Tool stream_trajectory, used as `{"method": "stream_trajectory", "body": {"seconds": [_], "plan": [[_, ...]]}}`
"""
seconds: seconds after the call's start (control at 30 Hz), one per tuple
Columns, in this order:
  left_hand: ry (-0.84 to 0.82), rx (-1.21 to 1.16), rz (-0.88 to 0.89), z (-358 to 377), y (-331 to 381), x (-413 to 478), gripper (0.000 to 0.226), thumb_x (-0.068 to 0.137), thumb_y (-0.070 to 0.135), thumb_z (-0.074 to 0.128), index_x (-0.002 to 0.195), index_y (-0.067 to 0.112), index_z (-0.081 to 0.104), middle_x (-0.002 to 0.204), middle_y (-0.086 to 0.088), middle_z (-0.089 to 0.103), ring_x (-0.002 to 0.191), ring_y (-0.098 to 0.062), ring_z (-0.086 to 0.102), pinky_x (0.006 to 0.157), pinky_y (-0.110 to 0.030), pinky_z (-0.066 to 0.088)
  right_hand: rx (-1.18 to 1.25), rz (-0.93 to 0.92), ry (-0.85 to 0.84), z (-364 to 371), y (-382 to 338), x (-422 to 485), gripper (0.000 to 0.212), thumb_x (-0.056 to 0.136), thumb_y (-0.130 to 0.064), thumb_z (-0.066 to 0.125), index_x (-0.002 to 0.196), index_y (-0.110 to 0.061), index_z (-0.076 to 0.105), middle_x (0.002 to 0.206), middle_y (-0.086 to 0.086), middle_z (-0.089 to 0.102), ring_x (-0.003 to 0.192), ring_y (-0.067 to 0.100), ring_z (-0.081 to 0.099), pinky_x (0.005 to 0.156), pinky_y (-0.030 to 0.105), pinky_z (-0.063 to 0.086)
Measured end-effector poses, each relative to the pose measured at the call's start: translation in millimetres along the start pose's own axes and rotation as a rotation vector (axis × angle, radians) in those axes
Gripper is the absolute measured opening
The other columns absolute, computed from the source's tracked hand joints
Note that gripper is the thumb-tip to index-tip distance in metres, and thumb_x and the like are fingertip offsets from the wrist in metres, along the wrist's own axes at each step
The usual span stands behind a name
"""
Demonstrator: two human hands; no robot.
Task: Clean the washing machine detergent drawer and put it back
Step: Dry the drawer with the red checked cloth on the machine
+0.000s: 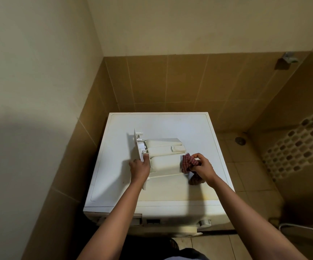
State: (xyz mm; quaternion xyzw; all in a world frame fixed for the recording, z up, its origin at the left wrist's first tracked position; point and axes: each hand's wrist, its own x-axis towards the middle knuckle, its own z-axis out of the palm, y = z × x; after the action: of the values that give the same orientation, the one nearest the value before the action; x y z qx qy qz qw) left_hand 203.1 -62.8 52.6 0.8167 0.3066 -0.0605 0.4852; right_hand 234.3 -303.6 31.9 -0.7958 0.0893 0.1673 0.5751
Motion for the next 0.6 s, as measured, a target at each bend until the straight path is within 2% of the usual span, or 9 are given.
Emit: {"method": "stream_trajectory", "body": {"seconds": [0.07,0.13,0.23,0.3,0.4,0.47,0.57,0.6], "plan": [[-0.002,0.016,-0.025,-1.0,4.0,3.3,0.061,0.102,0.046,0.032,0.116,-0.008,0.058,0.117,-0.02,0.047,0.124,-0.035,0.042,0.096,-0.034,0.039,-0.043,-0.037,0.029,-4.5,-4.8,-0.5,0.023,0.082,0.005,0.061,0.098,-0.013,0.059,0.091,0.012,0.066,0.084,0.029,0.062,0.077,0.042,0.053],[-0.006,0.066,-0.048,-4.3,9.9,9.2,0.065,0.102,0.048,0.026,0.118,-0.005,0.06,0.122,-0.026,0.051,0.13,-0.034,0.036,0.1,-0.036,0.037,-0.093,-0.103,0.11,-9.0,-11.9,0.4,0.018,0.085,-0.004,0.062,0.098,-0.016,0.059,0.093,0.007,0.064,0.083,0.028,0.062,0.074,0.041,0.053],[-0.027,0.131,-0.102,-9.3,19.8,22.3,0.075,0.1,0.057,0.019,0.128,-0.001,0.057,0.132,-0.028,0.048,0.126,-0.037,0.042,0.101,-0.037,0.037,-0.184,-0.214,0.278,-12.1,-27.8,5.1,0.018,0.088,-0.018,0.063,0.105,-0.017,0.058,0.101,0.008,0.056,0.082,0.02,0.058,0.071,0.033,0.05],[-0.034,0.163,-0.116,-10.4,25.6,32.3,0.077,0.099,0.058,0.016,0.132,-0.001,0.053,0.135,-0.027,0.049,0.126,-0.038,0.044,0.102,-0.038,0.036,-0.233,-0.28,0.394,-7.8,-41.6,9.7,0.022,0.088,-0.025,0.063,0.108,-0.018,0.056,0.103,0.006,0.051,0.081,0.014,0.053,0.069,0.026,0.043],[0.017,0.182,-0.141,-9.1,33.5,43.3,0.078,0.1,0.057,0.014,0.127,-0.004,0.055,0.129,-0.027,0.054,0.121,-0.04,0.049,0.103,-0.044,0.04,-0.245,-0.313,0.483,13.5,-64.2,16.2,0.031,0.089,-0.033,0.061,0.114,-0.016,0.054,0.106,0.004,0.048,0.091,0.017,0.05,0.079,0.028,0.04],[0.04,0.167,-0.173,-4.9,39.6,47.9,0.078,0.1,0.055,0.014,0.125,-0.005,0.057,0.126,-0.026,0.057,0.117,-0.04,0.052,0.102,-0.045,0.042,-0.288,-0.325,0.375,35.5,-74.2,20.6,0.037,0.09,-0.033,0.06,0.12,-0.013,0.053,0.11,0.006,0.049,0.101,0.021,0.048,0.088,0.033,0.04],[0.087,0.138,-0.218,1.9,48.4,50.7,0.077,0.101,0.053,0.014,0.122,-0.005,0.059,0.123,-0.026,0.059,0.112,-0.041,0.056,0.097,-0.046,0.048,-0.422,-0.401,-0.001,65.7,-71.4,25.2,0.036,0.091,-0.029,0.056,0.122,-0.013,0.053,0.117,0.006,0.057,0.109,0.023,0.05,0.097,0.04,0.039],[0.115,0.133,-0.22,3.2,49.7,51.2,0.077,0.101,0.053,0.014,0.12,-0.005,0.061,0.121,-0.025,0.061,0.11,-0.041,0.058,0.094,-0.046,0.049,-0.543,-0.425,-0.091,70.5,-65.5,28.1,0.042,0.092,-0.031,0.055,0.129,-0.012,0.051,0.127,0.007,0.054,0.117,0.024,0.047,0.103,0.042,0.036]]}}
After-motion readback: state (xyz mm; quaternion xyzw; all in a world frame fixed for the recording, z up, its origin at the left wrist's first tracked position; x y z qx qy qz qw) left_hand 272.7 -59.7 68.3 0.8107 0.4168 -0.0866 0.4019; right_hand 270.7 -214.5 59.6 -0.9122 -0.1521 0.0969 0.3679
